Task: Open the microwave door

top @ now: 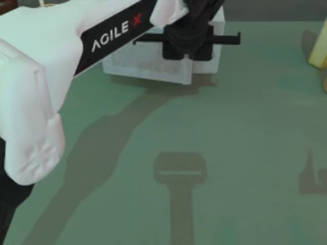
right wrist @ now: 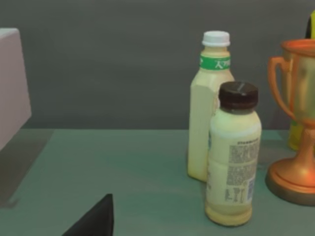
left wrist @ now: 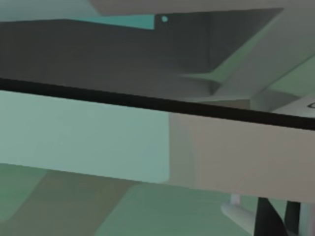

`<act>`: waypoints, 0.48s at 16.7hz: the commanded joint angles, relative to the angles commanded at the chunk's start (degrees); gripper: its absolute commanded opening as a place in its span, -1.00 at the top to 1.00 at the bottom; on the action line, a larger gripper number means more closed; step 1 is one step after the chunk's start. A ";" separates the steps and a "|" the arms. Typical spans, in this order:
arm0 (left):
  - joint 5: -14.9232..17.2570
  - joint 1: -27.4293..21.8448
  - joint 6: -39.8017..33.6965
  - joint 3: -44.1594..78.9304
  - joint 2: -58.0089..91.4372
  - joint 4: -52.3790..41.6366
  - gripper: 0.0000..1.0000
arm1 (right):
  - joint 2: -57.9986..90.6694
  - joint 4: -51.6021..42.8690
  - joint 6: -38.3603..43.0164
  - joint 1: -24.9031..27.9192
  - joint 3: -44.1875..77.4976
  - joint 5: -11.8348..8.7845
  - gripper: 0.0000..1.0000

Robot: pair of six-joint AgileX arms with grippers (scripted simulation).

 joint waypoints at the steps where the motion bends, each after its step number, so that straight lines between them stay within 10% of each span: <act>1: 0.07 0.05 0.56 -0.81 -0.68 0.59 1.00 | 0.00 0.00 0.00 0.00 0.00 0.00 -1.00; 8: 2.22 0.80 5.36 -10.77 -6.54 5.68 1.00 | 0.00 0.00 0.00 0.00 0.00 0.00 -1.00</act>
